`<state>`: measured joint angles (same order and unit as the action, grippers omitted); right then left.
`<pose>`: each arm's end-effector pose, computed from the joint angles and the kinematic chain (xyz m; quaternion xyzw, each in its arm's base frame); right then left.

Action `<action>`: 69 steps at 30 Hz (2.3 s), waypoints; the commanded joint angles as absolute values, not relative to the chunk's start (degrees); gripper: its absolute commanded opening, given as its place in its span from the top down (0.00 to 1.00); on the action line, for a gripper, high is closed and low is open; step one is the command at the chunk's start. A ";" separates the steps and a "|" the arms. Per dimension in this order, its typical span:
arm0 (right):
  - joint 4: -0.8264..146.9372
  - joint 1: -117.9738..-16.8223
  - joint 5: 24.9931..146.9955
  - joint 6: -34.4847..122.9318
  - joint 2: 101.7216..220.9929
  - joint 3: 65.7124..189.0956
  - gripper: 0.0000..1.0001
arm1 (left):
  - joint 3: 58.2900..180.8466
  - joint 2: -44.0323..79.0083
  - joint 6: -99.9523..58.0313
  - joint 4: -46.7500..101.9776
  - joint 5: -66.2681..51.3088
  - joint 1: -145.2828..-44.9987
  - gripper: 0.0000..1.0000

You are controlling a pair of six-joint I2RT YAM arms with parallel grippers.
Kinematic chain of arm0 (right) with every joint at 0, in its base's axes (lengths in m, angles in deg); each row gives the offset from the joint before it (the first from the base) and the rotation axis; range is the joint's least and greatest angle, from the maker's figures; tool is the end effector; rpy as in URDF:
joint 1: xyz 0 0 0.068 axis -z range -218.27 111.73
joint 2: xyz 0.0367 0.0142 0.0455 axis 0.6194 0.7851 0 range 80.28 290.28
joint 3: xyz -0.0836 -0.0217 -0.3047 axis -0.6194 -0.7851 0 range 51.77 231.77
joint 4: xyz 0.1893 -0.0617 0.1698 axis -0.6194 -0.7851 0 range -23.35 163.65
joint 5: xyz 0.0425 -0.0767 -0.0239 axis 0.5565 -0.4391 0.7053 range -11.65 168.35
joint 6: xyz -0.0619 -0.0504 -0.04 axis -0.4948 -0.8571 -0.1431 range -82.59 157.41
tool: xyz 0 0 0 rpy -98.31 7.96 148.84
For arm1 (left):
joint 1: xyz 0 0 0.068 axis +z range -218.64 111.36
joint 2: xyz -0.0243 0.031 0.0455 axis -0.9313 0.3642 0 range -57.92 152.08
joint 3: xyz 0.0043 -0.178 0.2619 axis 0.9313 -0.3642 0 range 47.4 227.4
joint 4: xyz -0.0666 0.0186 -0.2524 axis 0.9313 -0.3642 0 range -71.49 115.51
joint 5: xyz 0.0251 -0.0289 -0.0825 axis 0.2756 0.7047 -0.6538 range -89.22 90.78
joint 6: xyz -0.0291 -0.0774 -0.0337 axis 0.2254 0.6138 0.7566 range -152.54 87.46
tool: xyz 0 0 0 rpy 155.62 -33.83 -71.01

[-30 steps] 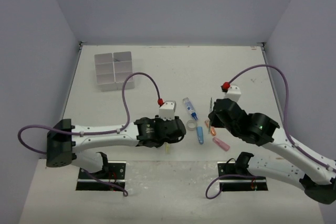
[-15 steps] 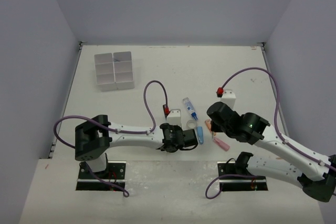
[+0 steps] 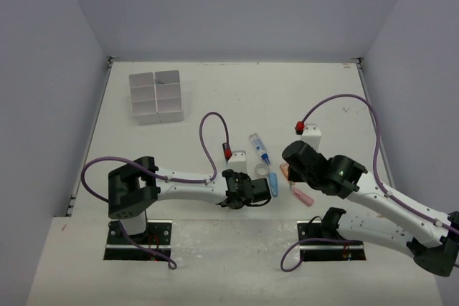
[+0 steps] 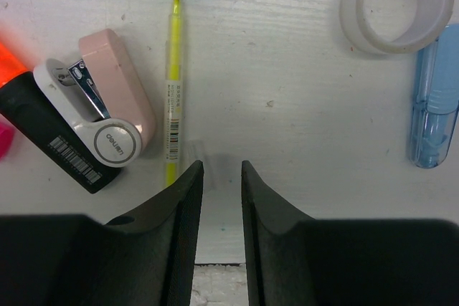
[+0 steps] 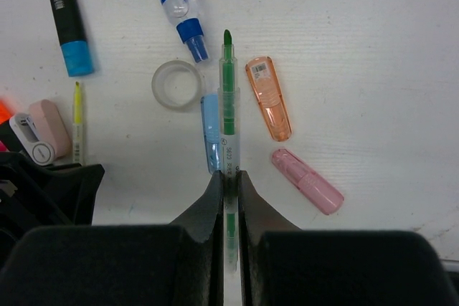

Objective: Sort the stationery into containers
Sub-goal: Pick up the pen cap from the center of the board, then close the pen cap on the pen.

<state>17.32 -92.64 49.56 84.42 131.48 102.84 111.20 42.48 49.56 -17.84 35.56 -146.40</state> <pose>0.1191 0.1004 0.2941 0.0121 0.9301 0.0654 0.3612 0.1149 -0.3156 0.1822 -0.0621 0.9490 -0.0303 0.3077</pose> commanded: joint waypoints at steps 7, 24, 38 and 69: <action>18.88 -92.67 50.12 84.01 129.51 102.05 1.00 | 110.23 43.76 52.37 -18.52 39.45 -146.34 0.71; 18.98 -92.68 50.76 83.82 128.99 101.69 1.00 | 108.04 45.32 51.42 -14.52 37.88 -145.28 0.74; 22.30 -92.67 53.36 82.23 126.76 99.55 1.00 | 109.41 45.79 47.85 -12.03 36.48 -144.99 1.00; 79.11 -110.41 59.86 76.21 118.12 81.59 1.00 | 85.21 -5.56 -3.87 52.62 32.91 -139.31 1.00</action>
<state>76.75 -109.95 63.83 77.36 117.83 79.33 85.16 -4.48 -0.78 47.32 33.92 -139.38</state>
